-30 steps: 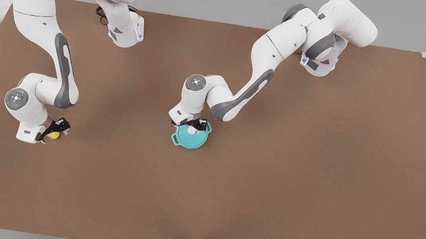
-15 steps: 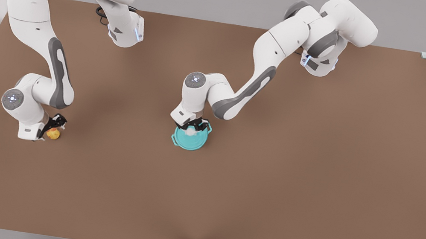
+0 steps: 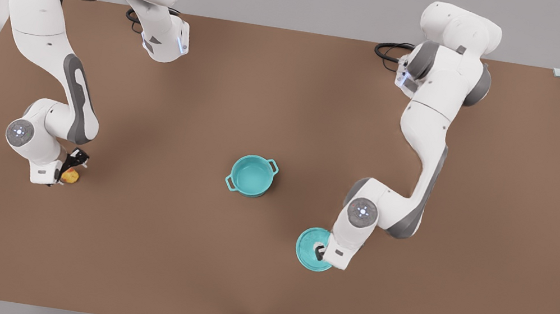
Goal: Open the pot lid and put the potato into the pot
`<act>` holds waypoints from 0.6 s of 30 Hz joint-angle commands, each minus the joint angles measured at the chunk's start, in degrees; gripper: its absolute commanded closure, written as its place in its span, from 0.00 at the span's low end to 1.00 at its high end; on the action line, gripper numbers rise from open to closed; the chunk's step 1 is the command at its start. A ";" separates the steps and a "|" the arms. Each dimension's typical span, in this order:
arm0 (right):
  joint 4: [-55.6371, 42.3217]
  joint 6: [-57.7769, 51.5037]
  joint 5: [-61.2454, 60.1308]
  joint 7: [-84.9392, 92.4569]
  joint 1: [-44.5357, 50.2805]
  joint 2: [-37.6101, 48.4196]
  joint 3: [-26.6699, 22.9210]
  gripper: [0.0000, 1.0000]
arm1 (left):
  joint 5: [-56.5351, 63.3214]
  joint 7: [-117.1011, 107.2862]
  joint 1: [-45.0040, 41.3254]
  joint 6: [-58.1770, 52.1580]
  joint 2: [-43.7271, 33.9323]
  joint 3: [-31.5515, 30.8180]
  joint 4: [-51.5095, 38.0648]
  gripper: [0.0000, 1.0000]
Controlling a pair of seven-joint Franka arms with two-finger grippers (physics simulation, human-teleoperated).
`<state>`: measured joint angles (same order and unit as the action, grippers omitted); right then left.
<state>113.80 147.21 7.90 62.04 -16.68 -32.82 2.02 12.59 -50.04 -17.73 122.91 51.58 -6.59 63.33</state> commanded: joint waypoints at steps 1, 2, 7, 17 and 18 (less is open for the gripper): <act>-0.24 0.27 0.10 5.63 -0.02 0.04 0.00 0.00 | -2.99 42.28 3.57 -22.59 -6.82 -0.09 -0.05 0.00; -0.50 0.27 0.10 5.72 -0.11 0.04 0.00 0.00 | -9.05 53.09 7.78 -34.63 -15.52 0.09 1.35 0.00; -1.29 0.45 0.18 6.07 -0.11 -0.57 0.00 0.00 | -3.97 41.32 11.84 -23.23 -36.29 0.53 20.35 0.00; -1.30 0.45 0.36 8.18 -1.07 -1.36 0.00 0.11 | -12.24 45.47 12.90 -26.23 -36.20 0.61 20.26 0.00; -1.30 0.45 0.36 8.27 -1.07 -1.36 0.00 0.14 | -12.24 45.55 12.99 -26.14 -36.11 0.61 20.26 0.00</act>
<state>112.52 147.69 8.30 66.21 -17.74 -34.22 2.02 1.24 -21.18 -4.80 98.59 15.45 -5.98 83.62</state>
